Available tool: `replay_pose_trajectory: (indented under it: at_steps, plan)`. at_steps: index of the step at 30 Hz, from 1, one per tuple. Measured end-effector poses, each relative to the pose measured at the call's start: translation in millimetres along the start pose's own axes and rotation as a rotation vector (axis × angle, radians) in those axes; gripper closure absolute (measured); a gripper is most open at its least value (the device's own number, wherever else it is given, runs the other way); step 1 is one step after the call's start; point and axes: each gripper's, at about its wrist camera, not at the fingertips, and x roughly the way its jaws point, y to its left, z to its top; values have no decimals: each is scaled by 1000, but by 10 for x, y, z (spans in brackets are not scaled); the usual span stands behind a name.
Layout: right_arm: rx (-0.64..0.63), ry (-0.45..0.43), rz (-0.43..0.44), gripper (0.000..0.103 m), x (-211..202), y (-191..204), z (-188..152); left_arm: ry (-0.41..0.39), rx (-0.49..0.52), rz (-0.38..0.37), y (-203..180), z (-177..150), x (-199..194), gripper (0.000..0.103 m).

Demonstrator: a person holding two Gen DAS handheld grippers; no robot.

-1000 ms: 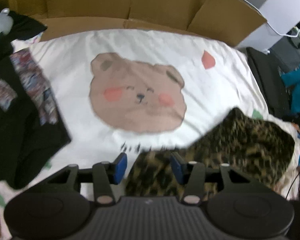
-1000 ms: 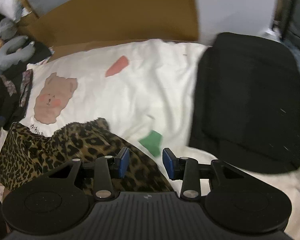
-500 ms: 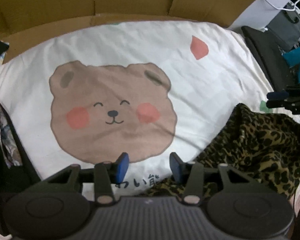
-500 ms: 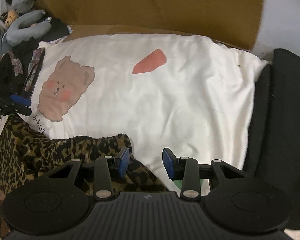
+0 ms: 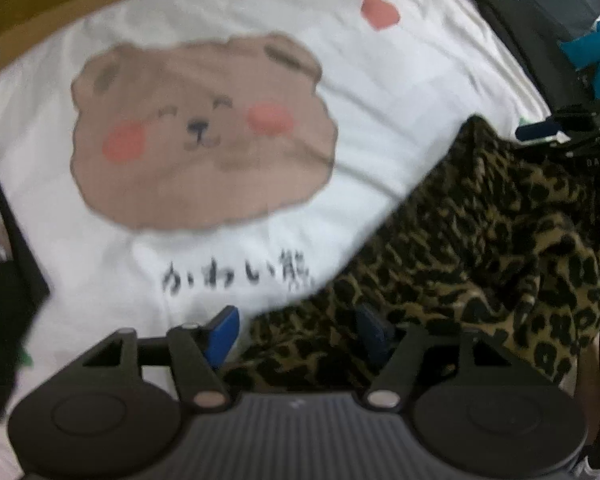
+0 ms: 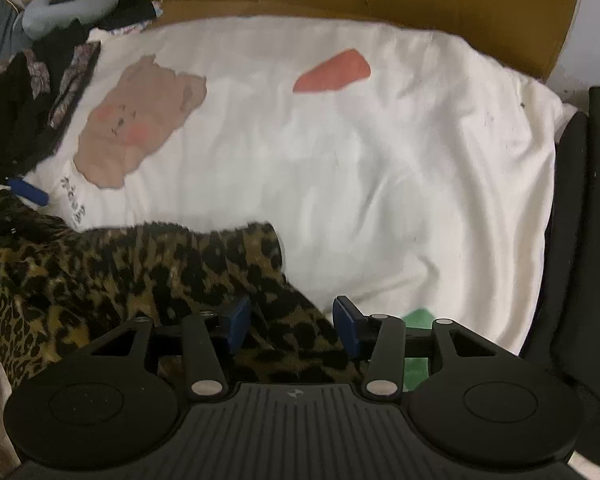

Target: Fold clothes

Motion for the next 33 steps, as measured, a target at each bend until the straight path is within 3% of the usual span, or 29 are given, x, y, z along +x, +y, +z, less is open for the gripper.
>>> replay_pose_trajectory:
  at_steps: [8, 13, 15, 16, 17, 20, 33]
  plan:
    - [-34, 10, 6, 49, 71, 30, -14, 34, -84, -61, 107, -276, 111, 34]
    - [-53, 4, 14, 49, 166, 37, -24, 18, -126, -107, 147, -311, 134, 55]
    - [-69, -9, 20, 64, 162, 65, -46, -9, -127, -94, 155, -290, 88, 75]
    - [-73, -10, 27, 88, 154, 84, -46, -27, -122, -89, 153, -280, 39, 79]
    - [-73, -9, 26, 96, 140, 92, -48, -45, -117, -83, 150, -270, -17, 85]
    - [-47, -39, 35, 101, 40, 73, -40, -101, -101, -61, 138, -230, -179, 88]
    - [21, -240, -10, 102, -448, -12, 289, -346, -62, 6, 157, 42, -707, 91]
